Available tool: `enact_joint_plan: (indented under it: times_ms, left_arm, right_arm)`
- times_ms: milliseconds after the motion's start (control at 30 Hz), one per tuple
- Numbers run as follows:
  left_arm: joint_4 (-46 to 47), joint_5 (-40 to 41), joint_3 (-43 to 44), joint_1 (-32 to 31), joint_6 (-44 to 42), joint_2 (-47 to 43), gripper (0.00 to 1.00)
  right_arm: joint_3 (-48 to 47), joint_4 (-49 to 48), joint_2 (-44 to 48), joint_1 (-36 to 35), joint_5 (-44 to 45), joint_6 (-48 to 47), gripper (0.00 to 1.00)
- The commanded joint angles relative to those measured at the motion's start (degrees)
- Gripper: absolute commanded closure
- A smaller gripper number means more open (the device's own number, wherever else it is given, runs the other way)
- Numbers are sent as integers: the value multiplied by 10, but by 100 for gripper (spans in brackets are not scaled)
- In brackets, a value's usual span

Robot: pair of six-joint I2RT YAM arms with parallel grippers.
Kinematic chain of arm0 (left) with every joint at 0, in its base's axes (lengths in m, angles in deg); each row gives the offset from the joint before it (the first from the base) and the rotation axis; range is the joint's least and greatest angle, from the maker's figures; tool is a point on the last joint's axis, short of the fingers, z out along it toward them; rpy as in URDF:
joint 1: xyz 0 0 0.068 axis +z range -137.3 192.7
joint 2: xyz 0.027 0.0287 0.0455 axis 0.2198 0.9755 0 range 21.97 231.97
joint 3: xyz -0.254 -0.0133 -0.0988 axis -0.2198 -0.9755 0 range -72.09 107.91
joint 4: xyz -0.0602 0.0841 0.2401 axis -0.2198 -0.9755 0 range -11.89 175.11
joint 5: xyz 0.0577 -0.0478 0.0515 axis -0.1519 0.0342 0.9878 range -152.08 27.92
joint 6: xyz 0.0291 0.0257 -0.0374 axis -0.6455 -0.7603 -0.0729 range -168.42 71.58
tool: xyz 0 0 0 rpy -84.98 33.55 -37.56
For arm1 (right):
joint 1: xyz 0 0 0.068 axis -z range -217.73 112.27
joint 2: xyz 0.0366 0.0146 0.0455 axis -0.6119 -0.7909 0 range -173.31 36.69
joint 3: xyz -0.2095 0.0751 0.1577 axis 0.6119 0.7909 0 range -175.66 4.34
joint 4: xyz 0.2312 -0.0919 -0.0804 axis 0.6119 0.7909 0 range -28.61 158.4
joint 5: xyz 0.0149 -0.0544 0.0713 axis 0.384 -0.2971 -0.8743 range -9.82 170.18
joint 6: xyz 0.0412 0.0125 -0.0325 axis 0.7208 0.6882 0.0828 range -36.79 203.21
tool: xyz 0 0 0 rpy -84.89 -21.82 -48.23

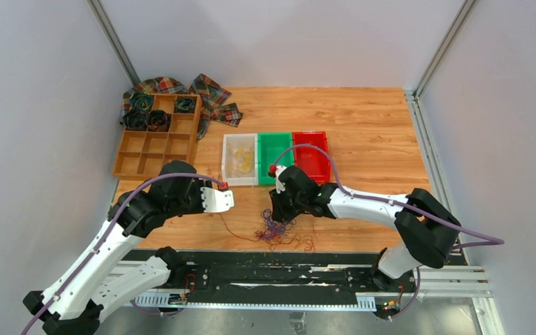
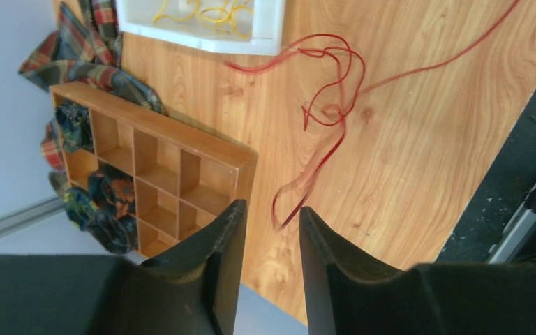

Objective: Untangle the cables
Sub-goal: Untie the cable.

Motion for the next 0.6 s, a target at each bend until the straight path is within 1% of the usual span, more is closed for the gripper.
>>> enact_joint_plan:
  times_ms: [0,67,133,167,333,433,467,500,533,567]
  left_arm:
    - [15,-31,-13,-3,32,7,51]
    - [14,-52,-4,-3,45,9,40]
    - [8,-81,14,-3,54,13,34]
    - [2,-99,27,-3,59,17,33]
    - [0,-196,80,-3,93,60,30]
    - [24,-227,81,-3,103,92,31]
    - [31,-232,78,-3,101,103,31]
    - [39,-234,74,-3,98,113,31]
    - [45,-233,71,-3,92,124,31]
    - [52,-230,66,-3,85,132,31]
  right_arm:
    - [-25,-37,-7,-1,-35,1,84]
    - [-22,-52,4,1,-33,1,92]
    - [-10,-75,26,6,-35,1,99]
    - [-5,-86,37,9,-38,4,99]
    - [7,-109,84,17,-55,5,99]
    - [18,-107,106,18,-55,10,99]
    - [18,-95,108,18,-52,9,99]
    - [14,-74,106,18,-49,9,94]
    - [10,-51,102,17,-46,7,84]
    - [11,-37,97,16,-41,7,78]
